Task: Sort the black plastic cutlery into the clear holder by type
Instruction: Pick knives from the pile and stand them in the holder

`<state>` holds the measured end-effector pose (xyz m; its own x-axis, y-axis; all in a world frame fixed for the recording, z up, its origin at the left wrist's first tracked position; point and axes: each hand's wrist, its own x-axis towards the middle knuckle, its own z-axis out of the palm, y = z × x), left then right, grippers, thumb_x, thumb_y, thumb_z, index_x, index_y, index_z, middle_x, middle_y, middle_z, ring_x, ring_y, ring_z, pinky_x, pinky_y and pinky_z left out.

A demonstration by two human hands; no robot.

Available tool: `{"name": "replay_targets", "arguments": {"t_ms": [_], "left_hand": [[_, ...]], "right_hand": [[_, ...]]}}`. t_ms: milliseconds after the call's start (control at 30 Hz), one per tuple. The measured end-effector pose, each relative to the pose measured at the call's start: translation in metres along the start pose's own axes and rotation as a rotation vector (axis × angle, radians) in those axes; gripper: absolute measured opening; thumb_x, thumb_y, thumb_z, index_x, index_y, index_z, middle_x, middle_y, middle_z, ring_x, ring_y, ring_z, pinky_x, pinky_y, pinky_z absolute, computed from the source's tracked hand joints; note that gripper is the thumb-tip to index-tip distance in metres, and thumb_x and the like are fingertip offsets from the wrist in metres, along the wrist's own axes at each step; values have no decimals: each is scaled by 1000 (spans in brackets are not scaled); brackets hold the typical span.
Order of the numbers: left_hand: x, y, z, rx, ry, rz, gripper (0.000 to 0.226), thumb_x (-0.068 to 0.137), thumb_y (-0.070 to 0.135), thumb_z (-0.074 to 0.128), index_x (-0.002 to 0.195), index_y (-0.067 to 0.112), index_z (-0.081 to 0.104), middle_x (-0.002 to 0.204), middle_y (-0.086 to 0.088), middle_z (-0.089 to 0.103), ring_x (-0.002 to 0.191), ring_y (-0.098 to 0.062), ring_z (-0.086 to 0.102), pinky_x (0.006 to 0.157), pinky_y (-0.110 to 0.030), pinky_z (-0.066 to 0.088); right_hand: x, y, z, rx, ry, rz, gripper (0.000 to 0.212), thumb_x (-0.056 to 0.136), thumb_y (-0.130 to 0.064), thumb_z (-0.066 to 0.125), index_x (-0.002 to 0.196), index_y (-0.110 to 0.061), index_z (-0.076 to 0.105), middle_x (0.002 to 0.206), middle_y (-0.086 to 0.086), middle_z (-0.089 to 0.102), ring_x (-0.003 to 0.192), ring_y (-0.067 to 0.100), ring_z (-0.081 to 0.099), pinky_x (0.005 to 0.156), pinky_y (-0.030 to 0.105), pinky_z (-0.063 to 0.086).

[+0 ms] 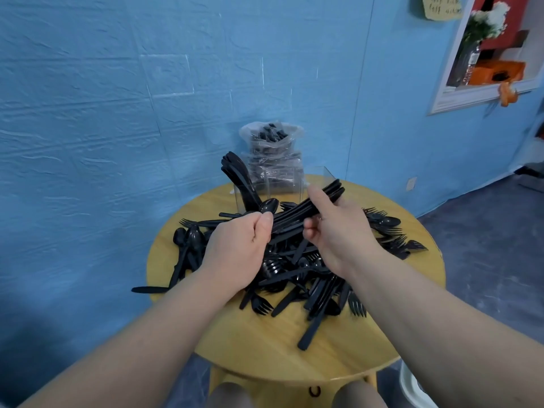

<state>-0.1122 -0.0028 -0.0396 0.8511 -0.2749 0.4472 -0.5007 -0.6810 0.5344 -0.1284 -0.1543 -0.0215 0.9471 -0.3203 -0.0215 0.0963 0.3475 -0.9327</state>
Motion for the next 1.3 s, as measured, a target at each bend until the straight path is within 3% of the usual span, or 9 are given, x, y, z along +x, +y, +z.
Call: {"name": "replay_targets", "arguments": {"t_ms": [100, 167, 267, 367, 533, 700, 967, 1133, 1300], "left_hand": [[11, -5, -5, -6, -26, 62, 47, 100, 41, 26, 69, 14, 51, 57, 3, 49, 57, -10, 48, 57, -29, 34], [24, -11, -9, -14, -29, 104, 48, 96, 48, 21, 67, 19, 45, 60, 7, 46, 57, -7, 44, 57, -29, 32], [52, -34, -16, 103, -24, 7, 40, 100, 40, 27, 106, 19, 61, 102, -1, 58, 95, -16, 54, 80, -32, 41], [74, -62, -19, 291, -19, -66, 38, 101, 27, 35, 136, 23, 49, 132, -3, 49, 121, -26, 42, 97, -37, 36], [92, -91, -12, 365, -108, -48, 43, 100, 23, 37, 142, 31, 42, 140, 2, 43, 127, -24, 32, 100, -36, 33], [101, -108, -1, 383, -128, 29, 43, 99, 23, 40, 140, 34, 44, 143, 5, 43, 126, -22, 33, 104, -37, 34], [98, -121, 7, 361, -127, 49, 43, 98, 19, 40, 137, 33, 48, 141, 14, 45, 120, -19, 33, 97, -30, 30], [87, -110, 1, 316, -74, 25, 41, 97, 22, 42, 136, 32, 49, 137, 12, 47, 126, -16, 32, 104, -29, 27], [55, -82, 0, 262, -47, 54, 34, 97, 26, 46, 128, 31, 57, 130, 15, 51, 124, -12, 33, 96, -19, 20]], "right_hand": [[12, -3, 9, -39, -15, -37, 22, 94, -24, 56, 109, -10, 48, 71, 4, 54, 46, 9, 52, 45, 22, 44], [22, -11, 15, -74, -18, -92, 16, 95, -20, 54, 102, -6, 49, 70, 6, 53, 47, 11, 52, 45, 23, 45], [43, -31, 22, -187, 52, -259, 18, 95, -17, 52, 78, -13, 47, 64, 3, 53, 47, 15, 52, 50, 29, 48], [69, -56, 33, -395, 139, -459, 16, 93, -22, 52, 81, -15, 45, 66, 0, 56, 46, 13, 57, 57, 35, 56], [111, -64, 69, -709, 41, -720, 19, 93, -28, 52, 81, -23, 38, 79, 9, 60, 64, 22, 63, 67, 43, 54], [146, -20, 89, -1320, -232, -774, 24, 97, -32, 49, 101, -10, 41, 77, 5, 51, 69, 25, 47, 59, 32, 23], [170, 32, 89, -1861, -438, -698, 60, 92, -61, 25, 115, -10, 45, 116, 10, 58, 111, 31, 42, 87, 43, 40], [146, 22, 66, -1766, -311, -718, 69, 91, -62, 34, 139, -13, 37, 138, 8, 46, 126, 30, 35, 105, 41, 31], [86, 12, 10, -1549, -141, -782, 40, 94, -41, 47, 125, -17, 54, 122, 4, 57, 112, 26, 45, 93, 35, 33]]}}
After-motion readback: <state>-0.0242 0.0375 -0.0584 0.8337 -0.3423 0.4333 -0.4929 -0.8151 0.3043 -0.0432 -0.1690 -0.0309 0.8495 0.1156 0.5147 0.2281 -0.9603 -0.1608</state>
